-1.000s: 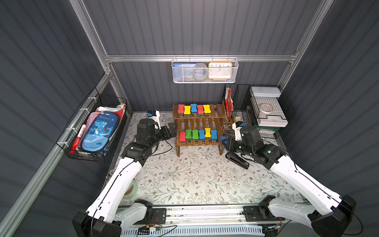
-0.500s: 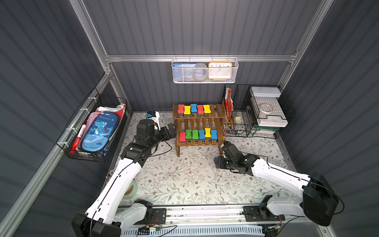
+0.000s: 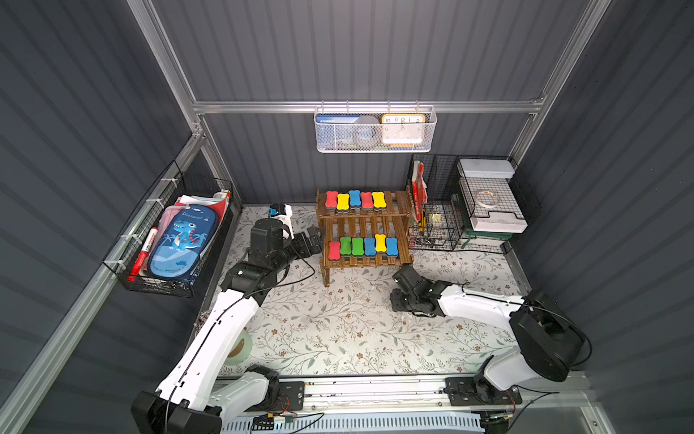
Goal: Remove the whiteboard erasers from the shelf
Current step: Place the whiteboard eraser at the center of the board.
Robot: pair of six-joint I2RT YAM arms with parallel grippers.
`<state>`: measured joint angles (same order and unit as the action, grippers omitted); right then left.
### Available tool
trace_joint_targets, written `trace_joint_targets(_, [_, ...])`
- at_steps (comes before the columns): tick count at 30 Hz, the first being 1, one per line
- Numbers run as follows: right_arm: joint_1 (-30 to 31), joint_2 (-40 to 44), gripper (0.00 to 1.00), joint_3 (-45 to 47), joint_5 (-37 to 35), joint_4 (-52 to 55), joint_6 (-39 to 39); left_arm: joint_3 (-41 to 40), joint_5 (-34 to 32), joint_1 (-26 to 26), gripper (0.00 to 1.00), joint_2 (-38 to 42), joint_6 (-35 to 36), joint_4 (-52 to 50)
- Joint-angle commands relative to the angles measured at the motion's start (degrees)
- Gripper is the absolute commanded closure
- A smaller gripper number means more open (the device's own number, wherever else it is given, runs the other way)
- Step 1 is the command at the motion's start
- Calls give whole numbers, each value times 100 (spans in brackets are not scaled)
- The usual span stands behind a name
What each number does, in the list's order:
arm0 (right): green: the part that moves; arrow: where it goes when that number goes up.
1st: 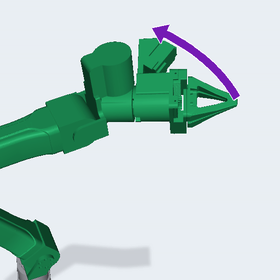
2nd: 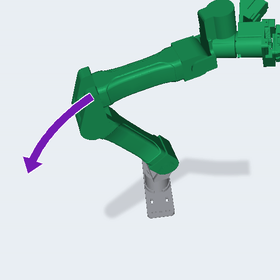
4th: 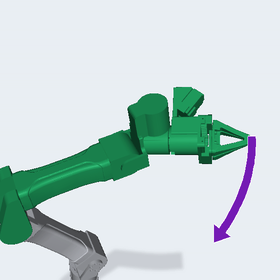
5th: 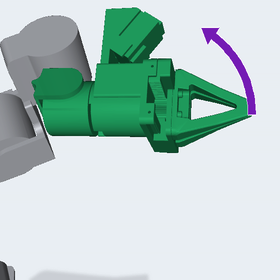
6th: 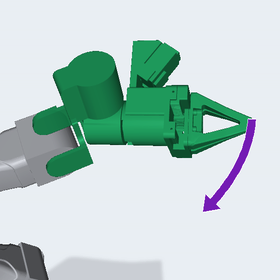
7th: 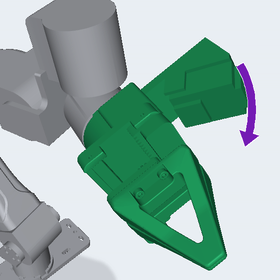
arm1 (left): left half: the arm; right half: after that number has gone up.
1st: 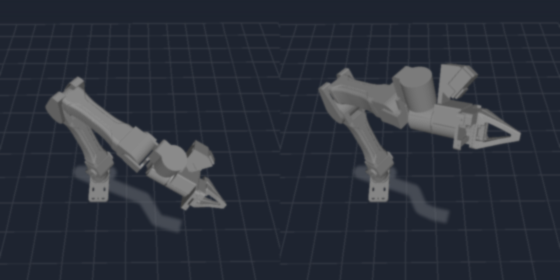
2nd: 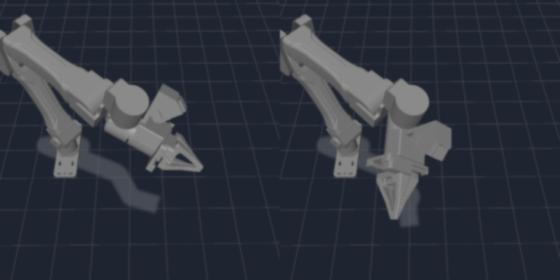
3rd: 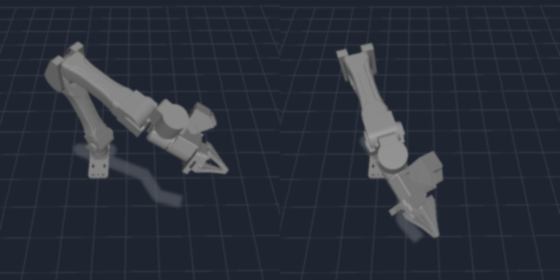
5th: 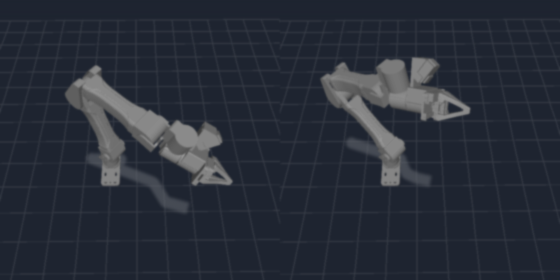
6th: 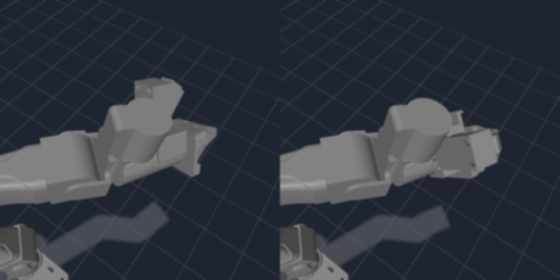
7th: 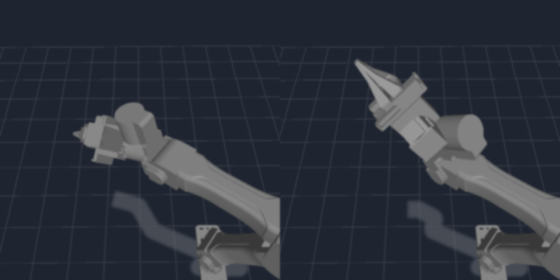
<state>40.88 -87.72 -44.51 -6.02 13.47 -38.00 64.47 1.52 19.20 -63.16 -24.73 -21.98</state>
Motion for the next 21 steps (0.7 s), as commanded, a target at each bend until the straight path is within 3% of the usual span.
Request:
trace_joint_targets(1, [28, -37, 64, -6, -46, 83, 1, 137, 50, 5, 1, 19, 161, -96])
trace_joint_targets(8, [28, 437, 51, -120, -74, 451, 113, 87, 109, 5, 1, 22, 191, -80])
trace_joint_targets(14, [33, 1139, 49, -615, 152, 1046, 256, 83, 132, 5, 1, 40, 301, -96])
trace_joint_targets(18, [41, 1628, 48, -1136, 629, 1225, 747, 75, 134, 5, 1, 64, 302, -70])
trace_joint_targets(21, [33, 1738, 48, -1992, 350, 1935, 1184, 108, 134, 5, 1, 75, 298, -87])
